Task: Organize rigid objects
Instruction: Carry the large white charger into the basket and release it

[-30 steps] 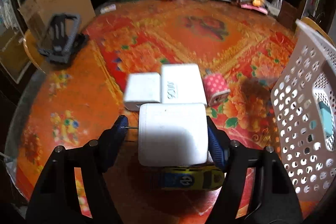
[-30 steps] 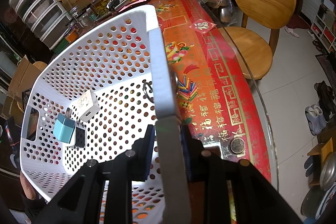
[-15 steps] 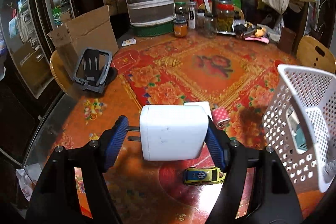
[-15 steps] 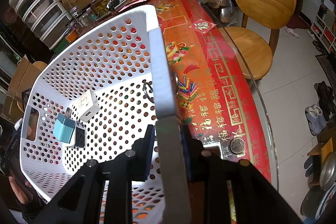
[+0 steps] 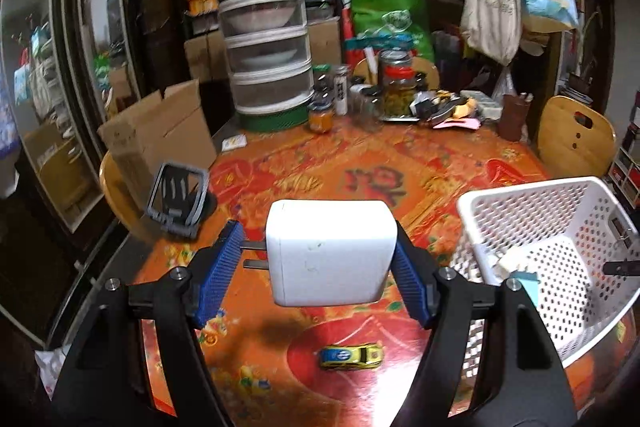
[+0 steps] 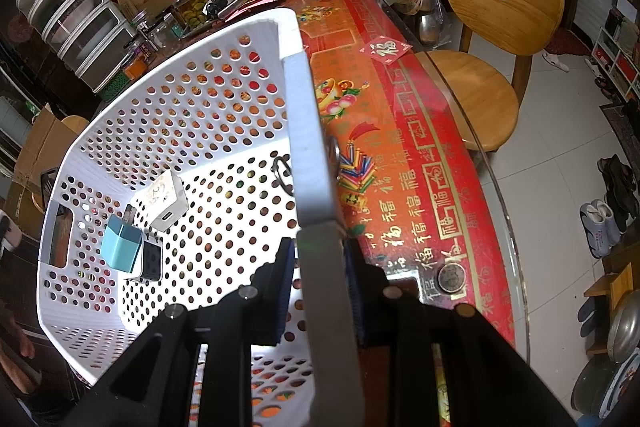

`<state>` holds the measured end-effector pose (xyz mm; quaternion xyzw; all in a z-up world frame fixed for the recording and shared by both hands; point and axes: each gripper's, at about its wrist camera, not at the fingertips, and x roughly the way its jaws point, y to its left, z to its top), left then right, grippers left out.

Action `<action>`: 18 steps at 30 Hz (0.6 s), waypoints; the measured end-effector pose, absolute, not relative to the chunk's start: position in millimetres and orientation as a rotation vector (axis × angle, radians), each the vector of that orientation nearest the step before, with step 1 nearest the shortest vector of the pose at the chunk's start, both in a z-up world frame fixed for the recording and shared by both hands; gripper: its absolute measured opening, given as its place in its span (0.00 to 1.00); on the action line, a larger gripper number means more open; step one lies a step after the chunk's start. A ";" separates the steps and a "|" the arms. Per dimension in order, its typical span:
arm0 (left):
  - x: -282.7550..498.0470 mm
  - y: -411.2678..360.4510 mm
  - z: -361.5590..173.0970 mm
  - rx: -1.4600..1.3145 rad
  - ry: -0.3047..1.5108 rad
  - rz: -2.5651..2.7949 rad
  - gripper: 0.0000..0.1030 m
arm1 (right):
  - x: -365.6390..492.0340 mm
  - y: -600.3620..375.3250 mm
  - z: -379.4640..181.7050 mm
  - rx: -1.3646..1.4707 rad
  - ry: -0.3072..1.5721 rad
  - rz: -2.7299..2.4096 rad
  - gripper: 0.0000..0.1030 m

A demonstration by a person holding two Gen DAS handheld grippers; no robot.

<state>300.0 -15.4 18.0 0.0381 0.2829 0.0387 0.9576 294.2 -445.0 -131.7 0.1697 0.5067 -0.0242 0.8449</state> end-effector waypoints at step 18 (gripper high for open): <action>277.6 -159.3 37.9 0.190 0.561 -0.128 0.67 | 293.7 -444.8 -132.9 0.355 1.072 -0.050 0.24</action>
